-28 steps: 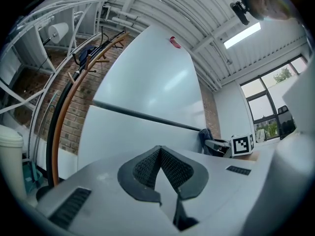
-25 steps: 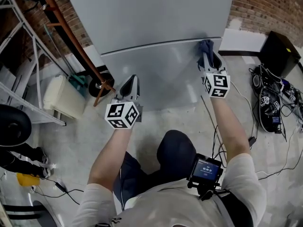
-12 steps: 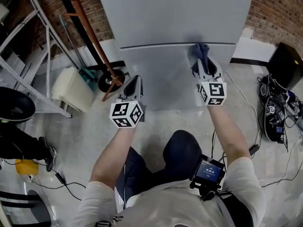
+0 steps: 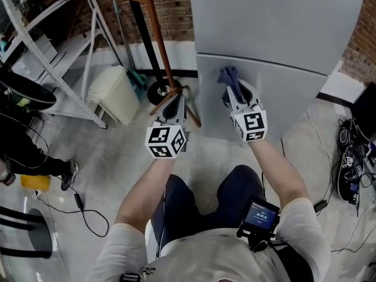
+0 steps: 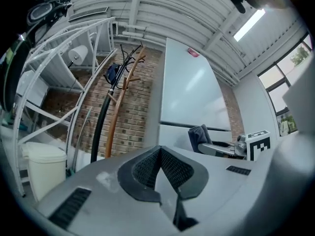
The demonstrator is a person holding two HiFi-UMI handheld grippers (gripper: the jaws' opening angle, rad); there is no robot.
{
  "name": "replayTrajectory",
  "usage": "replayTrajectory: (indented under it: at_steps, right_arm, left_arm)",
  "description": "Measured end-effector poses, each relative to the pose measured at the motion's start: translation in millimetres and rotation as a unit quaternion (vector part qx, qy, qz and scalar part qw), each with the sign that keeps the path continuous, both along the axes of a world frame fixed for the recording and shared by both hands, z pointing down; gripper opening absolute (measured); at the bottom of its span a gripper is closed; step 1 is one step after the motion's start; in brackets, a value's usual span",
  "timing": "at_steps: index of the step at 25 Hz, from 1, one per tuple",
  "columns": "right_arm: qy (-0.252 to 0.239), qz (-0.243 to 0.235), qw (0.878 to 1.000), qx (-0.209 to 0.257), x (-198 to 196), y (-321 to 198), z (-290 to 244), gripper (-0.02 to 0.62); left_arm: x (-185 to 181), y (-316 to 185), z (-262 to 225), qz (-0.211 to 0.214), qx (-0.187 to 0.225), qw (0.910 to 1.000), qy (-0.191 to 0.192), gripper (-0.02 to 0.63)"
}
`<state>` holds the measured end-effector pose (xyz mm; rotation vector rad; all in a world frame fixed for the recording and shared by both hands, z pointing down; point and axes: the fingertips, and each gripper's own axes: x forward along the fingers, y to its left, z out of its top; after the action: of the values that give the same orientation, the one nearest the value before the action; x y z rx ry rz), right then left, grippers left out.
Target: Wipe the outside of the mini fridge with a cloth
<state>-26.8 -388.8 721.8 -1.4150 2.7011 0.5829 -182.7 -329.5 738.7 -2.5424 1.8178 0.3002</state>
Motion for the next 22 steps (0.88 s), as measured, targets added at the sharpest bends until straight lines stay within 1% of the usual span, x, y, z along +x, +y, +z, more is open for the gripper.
replayTrajectory:
  at_steps: [5, 8, 10, 13, 18, 22]
  right_arm:
    - [0.014, -0.035, 0.999, -0.013, -65, -8, 16, 0.086]
    - [0.020, -0.042, 0.999, -0.023, -94, -18, 25, 0.086]
    - [0.025, -0.040, 0.998, -0.030, -106, -26, 34, 0.086]
    - [0.034, -0.024, 0.998, -0.038, -108, -36, 47, 0.086]
    - [0.055, -0.018, 0.998, -0.017, -109, -34, 44, 0.086]
    - [0.057, -0.015, 0.998, -0.017, -102, -34, 45, 0.086]
  left_arm:
    - [-46, 11, 8, -0.037, -0.012, 0.9993, 0.000, 0.003]
    - [-72, 19, 12, -0.055, -0.015, 0.9983, 0.003, 0.003]
    - [-86, 22, 16, -0.063, -0.017, 0.9978, 0.003, 0.003]
    - [-95, 27, 22, -0.068, -0.020, 0.9975, 0.003, 0.003]
    - [-100, 31, 24, -0.069, -0.021, 0.9974, 0.003, 0.003]
    - [-93, 25, 28, -0.062, -0.026, 0.9977, 0.006, 0.003]
